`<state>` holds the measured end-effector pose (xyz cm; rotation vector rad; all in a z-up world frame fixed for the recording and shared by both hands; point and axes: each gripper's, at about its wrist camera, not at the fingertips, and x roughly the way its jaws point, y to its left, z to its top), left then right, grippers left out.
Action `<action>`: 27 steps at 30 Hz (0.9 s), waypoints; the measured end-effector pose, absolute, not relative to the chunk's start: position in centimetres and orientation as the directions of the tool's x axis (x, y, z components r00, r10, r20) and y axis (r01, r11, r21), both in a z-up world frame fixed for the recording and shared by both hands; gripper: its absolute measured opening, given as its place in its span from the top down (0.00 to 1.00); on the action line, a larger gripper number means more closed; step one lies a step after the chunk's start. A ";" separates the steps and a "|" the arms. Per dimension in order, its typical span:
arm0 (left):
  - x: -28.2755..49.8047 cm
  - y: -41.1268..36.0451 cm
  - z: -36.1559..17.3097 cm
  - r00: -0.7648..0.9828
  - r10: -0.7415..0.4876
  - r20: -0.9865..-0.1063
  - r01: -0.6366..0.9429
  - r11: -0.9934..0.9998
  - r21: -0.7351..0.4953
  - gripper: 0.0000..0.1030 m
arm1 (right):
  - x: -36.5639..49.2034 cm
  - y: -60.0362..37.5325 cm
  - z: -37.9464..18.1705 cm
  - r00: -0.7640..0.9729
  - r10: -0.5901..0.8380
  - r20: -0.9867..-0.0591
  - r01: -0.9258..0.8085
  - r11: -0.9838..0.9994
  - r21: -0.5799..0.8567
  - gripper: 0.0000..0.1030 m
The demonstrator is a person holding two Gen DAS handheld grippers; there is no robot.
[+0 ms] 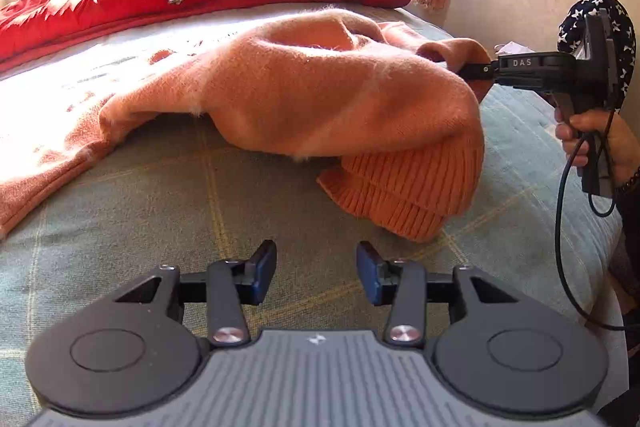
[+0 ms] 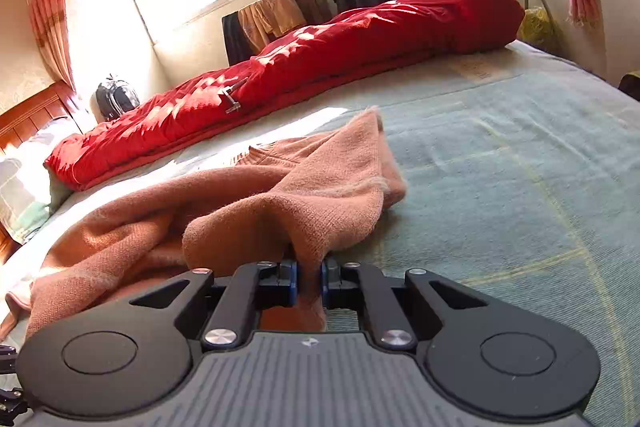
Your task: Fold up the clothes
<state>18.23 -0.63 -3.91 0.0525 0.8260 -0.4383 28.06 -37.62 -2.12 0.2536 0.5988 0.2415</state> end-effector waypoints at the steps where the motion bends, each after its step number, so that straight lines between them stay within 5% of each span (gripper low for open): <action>1: 18.1 -0.6 -4.0 0.592 -0.355 -0.724 0.399 0.909 -0.120 0.57 | 28.0 -38.2 -1.7 0.807 0.261 -0.530 -0.132 0.954 0.269 0.89; 13: 17.8 -0.9 -3.6 0.595 -0.350 -0.724 0.403 0.909 -0.108 0.52 | 31.1 -45.9 2.1 0.795 -0.179 -0.580 0.092 0.980 -0.176 0.88; 23: 17.8 -0.8 -3.3 0.600 -0.327 -0.730 0.389 0.917 -0.091 0.52 | 38.3 -48.7 2.6 0.734 -0.406 -0.545 0.213 0.899 -0.382 0.88; 27: 17.9 -0.6 -3.5 0.598 -0.316 -0.737 0.381 0.921 -0.086 0.52 | 40.5 -49.3 1.6 0.693 -0.482 -0.536 0.258 0.860 -0.439 0.78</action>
